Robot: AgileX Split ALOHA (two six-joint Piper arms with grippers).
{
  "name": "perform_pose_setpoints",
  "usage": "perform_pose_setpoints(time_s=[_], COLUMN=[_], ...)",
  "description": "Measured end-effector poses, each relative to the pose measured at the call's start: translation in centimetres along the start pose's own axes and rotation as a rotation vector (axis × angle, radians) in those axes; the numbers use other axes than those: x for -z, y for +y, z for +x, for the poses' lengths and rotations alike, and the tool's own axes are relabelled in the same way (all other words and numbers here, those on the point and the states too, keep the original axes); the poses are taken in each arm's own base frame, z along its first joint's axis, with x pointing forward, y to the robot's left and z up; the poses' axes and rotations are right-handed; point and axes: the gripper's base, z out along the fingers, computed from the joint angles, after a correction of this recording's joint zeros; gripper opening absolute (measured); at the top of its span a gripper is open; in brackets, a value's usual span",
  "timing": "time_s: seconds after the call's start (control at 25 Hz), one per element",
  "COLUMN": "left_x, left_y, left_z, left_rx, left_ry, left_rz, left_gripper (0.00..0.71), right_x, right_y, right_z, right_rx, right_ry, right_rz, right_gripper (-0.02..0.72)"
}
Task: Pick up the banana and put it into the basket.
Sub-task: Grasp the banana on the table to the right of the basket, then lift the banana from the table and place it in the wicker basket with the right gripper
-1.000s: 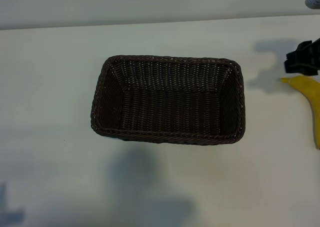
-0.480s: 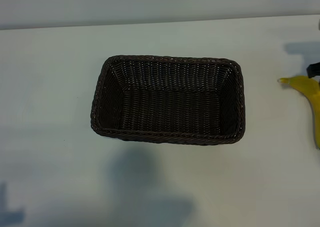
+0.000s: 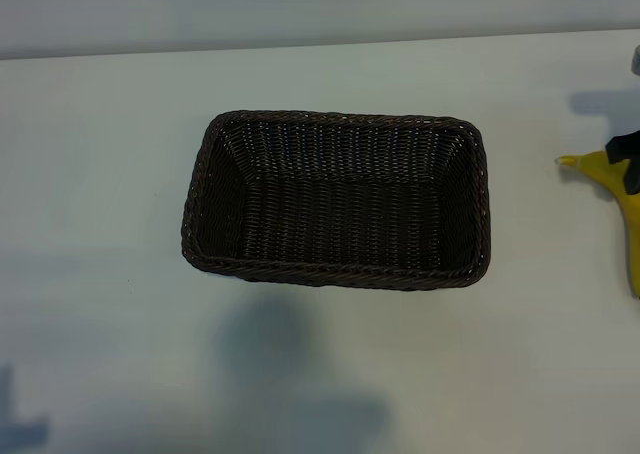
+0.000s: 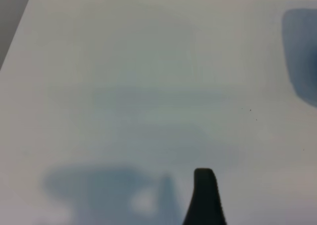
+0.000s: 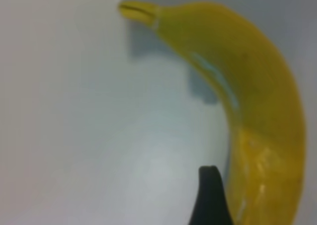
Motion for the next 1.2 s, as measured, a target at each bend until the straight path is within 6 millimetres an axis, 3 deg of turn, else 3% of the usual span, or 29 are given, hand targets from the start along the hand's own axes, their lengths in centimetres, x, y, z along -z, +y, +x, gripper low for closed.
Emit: perform_pose_setpoints(time_s=[0.28, 0.68, 0.84, 1.0, 1.2], left_x=[0.0, 0.0, 0.0, 0.0, 0.0], left_y=[0.0, 0.0, 0.0, 0.0, 0.0], left_z=[0.0, 0.0, 0.0, 0.0, 0.0], left_rx=[0.0, 0.0, 0.0, 0.0, 0.0], left_ry=[0.0, 0.0, 0.0, 0.0, 0.0], left_rz=[0.0, 0.0, 0.0, 0.0, 0.0], left_gripper=[0.573, 0.573, 0.573, 0.573, 0.573], right_x=[-1.4, -4.8, -4.8, -4.4, -0.8], right_y=[-0.1, -0.4, -0.4, -0.5, -0.2], right_z=[-0.1, 0.5, 0.5, 0.4, 0.0], right_rx=[0.006, -0.008, -0.002, 0.008, 0.022], right_ry=[0.017, 0.111, 0.109, 0.105, 0.043], right_rz=[-0.005, -0.017, -0.012, -0.001, 0.007], right_gripper=[0.525, 0.518, 0.424, 0.423, 0.423])
